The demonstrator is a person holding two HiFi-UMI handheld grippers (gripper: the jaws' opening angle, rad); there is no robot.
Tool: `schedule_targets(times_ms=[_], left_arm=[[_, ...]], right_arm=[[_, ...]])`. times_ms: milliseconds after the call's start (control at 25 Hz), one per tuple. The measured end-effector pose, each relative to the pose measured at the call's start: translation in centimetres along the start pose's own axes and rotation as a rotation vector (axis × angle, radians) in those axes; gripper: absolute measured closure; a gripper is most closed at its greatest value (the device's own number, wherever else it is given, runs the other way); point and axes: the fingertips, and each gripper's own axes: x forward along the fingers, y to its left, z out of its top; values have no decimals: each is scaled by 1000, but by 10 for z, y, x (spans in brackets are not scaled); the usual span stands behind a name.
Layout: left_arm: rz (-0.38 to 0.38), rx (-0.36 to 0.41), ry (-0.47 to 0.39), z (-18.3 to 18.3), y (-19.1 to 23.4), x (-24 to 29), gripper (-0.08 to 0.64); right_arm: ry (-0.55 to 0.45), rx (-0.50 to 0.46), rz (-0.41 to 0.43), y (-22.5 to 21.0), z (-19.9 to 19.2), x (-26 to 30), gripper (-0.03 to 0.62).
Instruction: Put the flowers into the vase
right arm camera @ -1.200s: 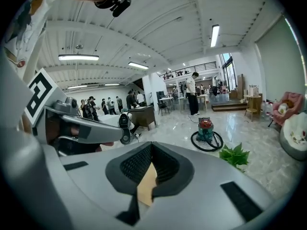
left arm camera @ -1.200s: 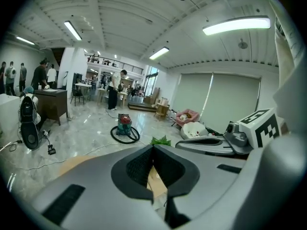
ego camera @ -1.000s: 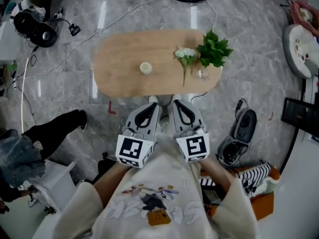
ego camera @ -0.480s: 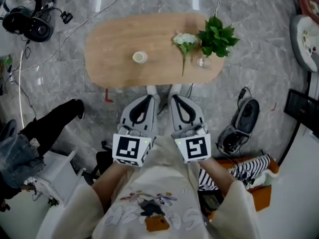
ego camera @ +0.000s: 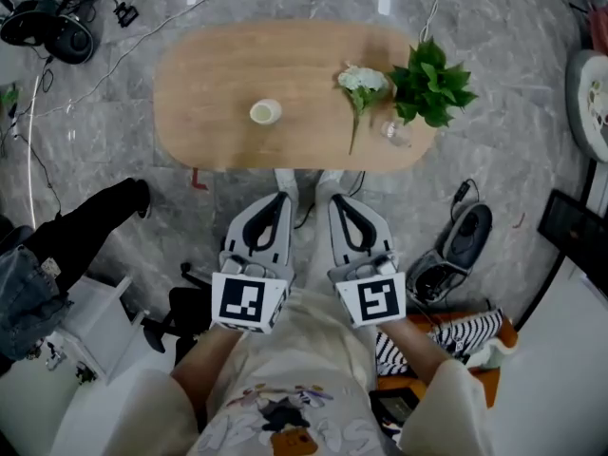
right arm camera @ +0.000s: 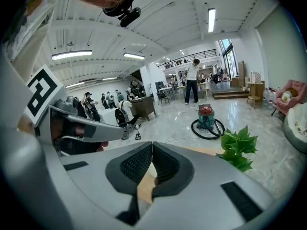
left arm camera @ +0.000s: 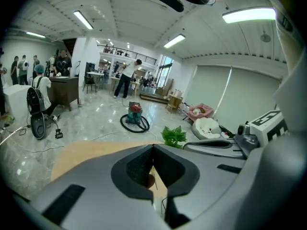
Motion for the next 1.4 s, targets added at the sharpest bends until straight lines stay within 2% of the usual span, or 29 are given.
schedule_targets(times_ms=[400,760,1400], left_arm=[[32,-24,38,-28,12,26,552],[23,-25,64,-55,11,59,552],[17,-21,93,-73,25,108,552]], right_arm=[[12,32,-37,-26,-23,21,584],[16,60,-58,-50,-46,40,584],[27,84,-82,-78,-69,74,583]])
